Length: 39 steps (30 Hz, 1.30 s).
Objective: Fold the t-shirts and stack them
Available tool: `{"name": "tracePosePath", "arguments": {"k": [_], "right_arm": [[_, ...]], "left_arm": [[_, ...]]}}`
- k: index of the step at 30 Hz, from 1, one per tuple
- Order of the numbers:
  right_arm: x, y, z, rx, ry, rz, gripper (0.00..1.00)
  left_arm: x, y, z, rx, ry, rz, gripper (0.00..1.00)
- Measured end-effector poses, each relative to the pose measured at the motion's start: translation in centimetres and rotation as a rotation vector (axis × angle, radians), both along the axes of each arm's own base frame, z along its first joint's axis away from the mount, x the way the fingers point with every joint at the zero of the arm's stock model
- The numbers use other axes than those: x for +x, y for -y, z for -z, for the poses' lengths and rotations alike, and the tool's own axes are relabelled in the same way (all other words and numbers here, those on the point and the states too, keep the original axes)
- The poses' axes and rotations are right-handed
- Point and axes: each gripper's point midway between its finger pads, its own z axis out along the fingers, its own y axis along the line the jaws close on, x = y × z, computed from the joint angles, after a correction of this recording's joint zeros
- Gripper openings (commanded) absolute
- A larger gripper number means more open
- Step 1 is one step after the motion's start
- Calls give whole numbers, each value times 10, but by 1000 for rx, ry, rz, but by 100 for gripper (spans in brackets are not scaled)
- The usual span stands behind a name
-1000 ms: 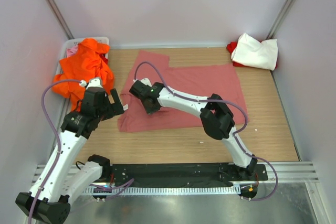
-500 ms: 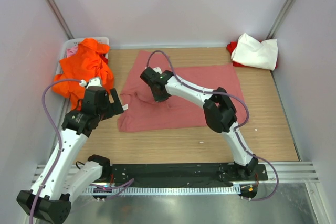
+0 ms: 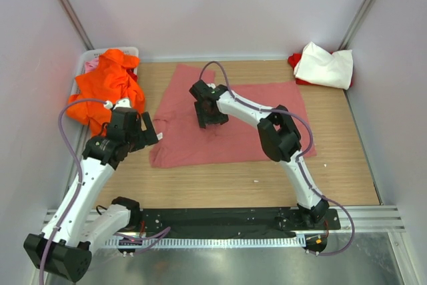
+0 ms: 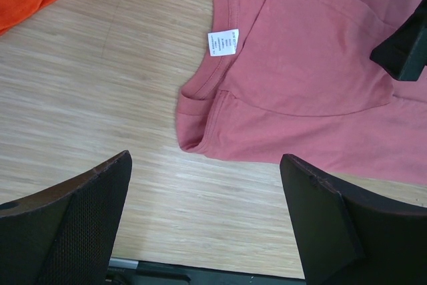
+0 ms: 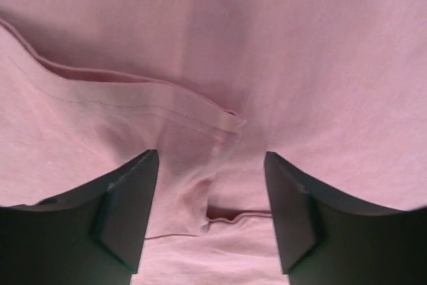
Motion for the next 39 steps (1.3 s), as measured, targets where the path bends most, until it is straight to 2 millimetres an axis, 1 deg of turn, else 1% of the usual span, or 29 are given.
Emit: {"name": "tracePosePath", "arguments": {"k": [1,4,6,7,8,10,13,15,16,17,19,20,21,22,24,25,27,28,30,34,36,39], "right_arm": [[1,2,1,-4,-1,3,75],[9,12,-2,-20,22,27,77],[13,25,-5,-34,36,53,78],[15,36,-8,-36,47,73,77],[15,51,-11,-32,59,99,77],[5,92,-22,-30,54,162,77],[-10,155,-46,32,75,287,77],[-12,185,-57,77,101,358,77],[-12,195,-60,100,108,381,77],[-14,198,-59,130,110,391,77],[-25,196,-44,169,74,380,77],[-33,191,-33,186,44,366,77],[-42,189,-24,194,16,356,77],[-55,189,-10,194,-23,351,77],[-77,191,10,190,-88,346,77],[-80,191,13,201,-90,350,77],[-79,192,10,236,-55,353,76],[-83,195,13,242,-54,359,75],[-83,195,12,274,-24,368,72],[-90,197,11,321,21,387,73],[-102,199,10,341,25,398,73],[-122,203,9,363,8,412,74]], "left_arm": [[0,0,1,1,-4,0,92],[1,0,4,6,-17,-1,91],[2,0,7,11,-31,-2,92],[3,0,9,13,-40,-2,94],[3,1,11,13,-50,0,97],[4,4,16,3,-70,7,97],[11,23,22,-77,-90,41,98],[21,38,32,-139,-101,58,98],[25,43,37,-159,-110,59,96],[29,49,47,-184,-135,60,96],[38,63,66,-230,-193,63,94],[44,71,80,-255,-231,63,94],[47,77,90,-269,-257,64,93],[49,83,103,-282,-290,65,93],[47,95,127,-292,-353,71,93],[44,100,137,-292,-381,79,92],[39,107,150,-284,-421,91,91],[41,111,148,-292,-411,98,91],[42,116,148,-297,-402,110,91],[34,126,148,-289,-385,143,91],[21,133,148,-291,-387,165,91],[-5,137,147,-302,-400,189,92]]}}
